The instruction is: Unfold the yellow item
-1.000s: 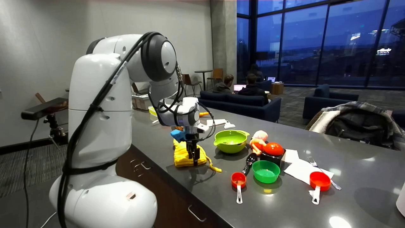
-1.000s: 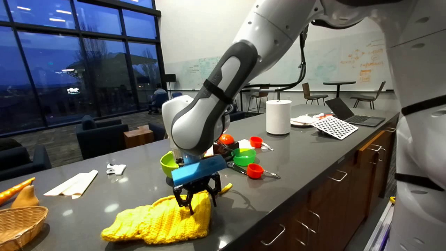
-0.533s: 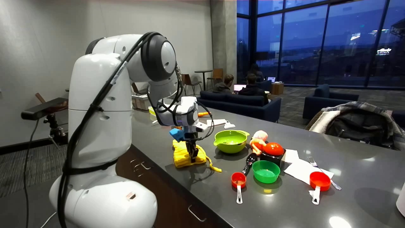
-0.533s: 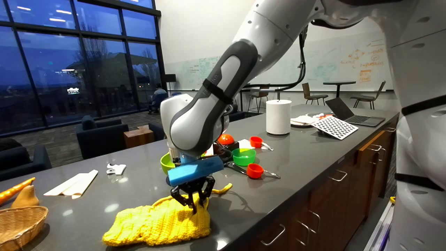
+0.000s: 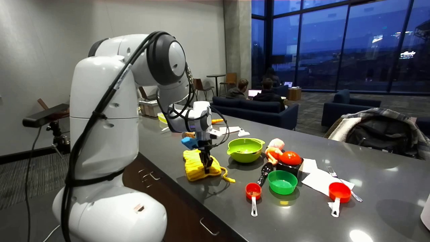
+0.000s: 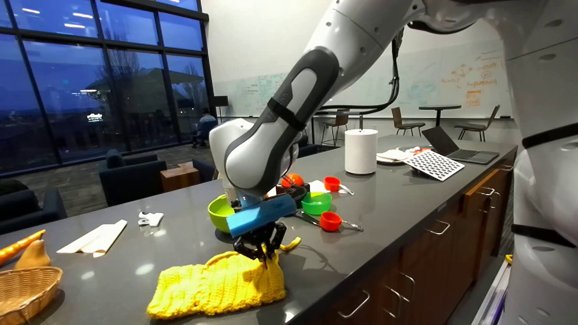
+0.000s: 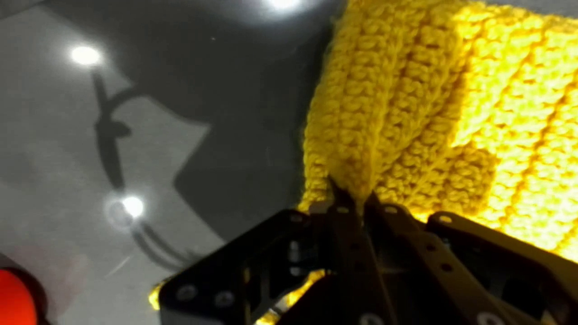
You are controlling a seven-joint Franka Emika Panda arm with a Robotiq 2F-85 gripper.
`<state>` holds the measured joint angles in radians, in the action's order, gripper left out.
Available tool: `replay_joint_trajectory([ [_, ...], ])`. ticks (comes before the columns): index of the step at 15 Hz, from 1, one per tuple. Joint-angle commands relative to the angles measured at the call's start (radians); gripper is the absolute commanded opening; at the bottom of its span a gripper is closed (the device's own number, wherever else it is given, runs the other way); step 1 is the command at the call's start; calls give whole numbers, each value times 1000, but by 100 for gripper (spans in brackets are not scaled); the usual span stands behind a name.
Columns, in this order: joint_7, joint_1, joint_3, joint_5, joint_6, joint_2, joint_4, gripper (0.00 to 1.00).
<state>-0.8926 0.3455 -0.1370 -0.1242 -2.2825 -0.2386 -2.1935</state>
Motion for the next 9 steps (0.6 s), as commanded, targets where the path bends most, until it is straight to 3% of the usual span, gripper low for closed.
replay_joint_trajectory([
  [1, -3, -19, 15, -79, 133, 71, -32, 1],
  [5, 17, -43, 11, -149, 243, 83, -13, 1],
  [7, 22, -50, 6, -168, 268, 84, -6, 31],
  [9, 29, -52, 3, -182, 282, 83, -1, 42],
])
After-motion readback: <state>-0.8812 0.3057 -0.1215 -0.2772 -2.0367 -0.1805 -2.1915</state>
